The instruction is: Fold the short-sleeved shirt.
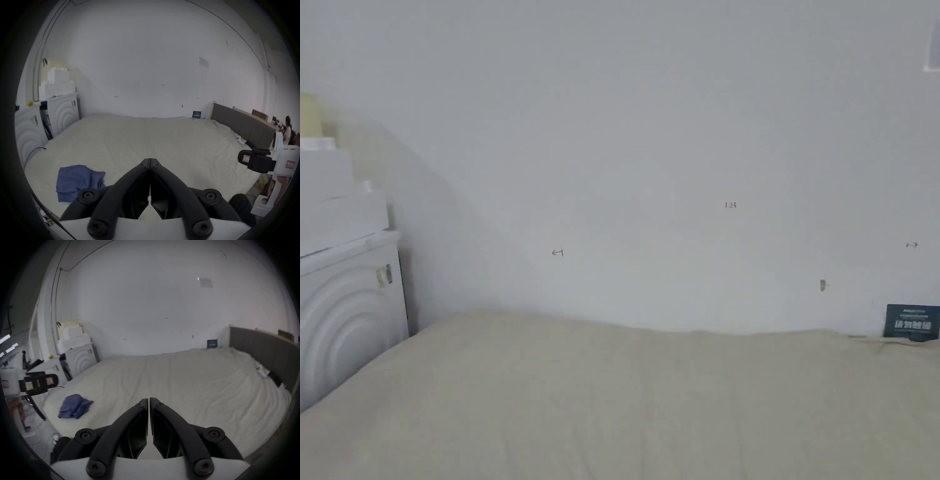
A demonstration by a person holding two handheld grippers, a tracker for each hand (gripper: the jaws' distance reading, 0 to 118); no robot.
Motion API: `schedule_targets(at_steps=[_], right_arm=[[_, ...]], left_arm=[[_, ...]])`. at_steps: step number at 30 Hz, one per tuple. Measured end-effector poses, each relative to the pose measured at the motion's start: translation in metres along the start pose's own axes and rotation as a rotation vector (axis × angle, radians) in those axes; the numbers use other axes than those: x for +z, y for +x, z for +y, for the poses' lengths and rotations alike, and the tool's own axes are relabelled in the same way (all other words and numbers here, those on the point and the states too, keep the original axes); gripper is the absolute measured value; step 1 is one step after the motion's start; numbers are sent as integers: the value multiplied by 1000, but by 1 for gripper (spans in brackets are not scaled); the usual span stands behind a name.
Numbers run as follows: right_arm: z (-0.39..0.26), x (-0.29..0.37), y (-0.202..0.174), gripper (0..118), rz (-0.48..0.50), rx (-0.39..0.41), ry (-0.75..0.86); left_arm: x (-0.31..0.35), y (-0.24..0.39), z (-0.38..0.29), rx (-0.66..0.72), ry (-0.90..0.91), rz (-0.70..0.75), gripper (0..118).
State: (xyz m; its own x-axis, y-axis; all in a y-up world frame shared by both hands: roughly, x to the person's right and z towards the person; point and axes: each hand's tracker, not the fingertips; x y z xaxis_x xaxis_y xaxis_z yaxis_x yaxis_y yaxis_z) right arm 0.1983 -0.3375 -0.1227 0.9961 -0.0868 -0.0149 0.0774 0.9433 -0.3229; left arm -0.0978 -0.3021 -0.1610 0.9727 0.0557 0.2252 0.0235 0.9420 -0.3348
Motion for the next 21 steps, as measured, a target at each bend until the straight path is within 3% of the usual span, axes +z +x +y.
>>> schedule_targets(at_steps=[4,13,19,21], right_arm=[[-1,-3,-4,2,-25,108,-46],[4,-5,-4,2,17,70,-59],[7,-5,-10,3,22,86,-58],[8,-4,-11,4,33,84,-56]], left_arm=[[-1,6,-5,-24,-41,49,1],[-6,4,-9,-63,-70,77,2],[-6,0,-10,-23,-69,59,2],[-5,0,-11,-29,-72,61,7]])
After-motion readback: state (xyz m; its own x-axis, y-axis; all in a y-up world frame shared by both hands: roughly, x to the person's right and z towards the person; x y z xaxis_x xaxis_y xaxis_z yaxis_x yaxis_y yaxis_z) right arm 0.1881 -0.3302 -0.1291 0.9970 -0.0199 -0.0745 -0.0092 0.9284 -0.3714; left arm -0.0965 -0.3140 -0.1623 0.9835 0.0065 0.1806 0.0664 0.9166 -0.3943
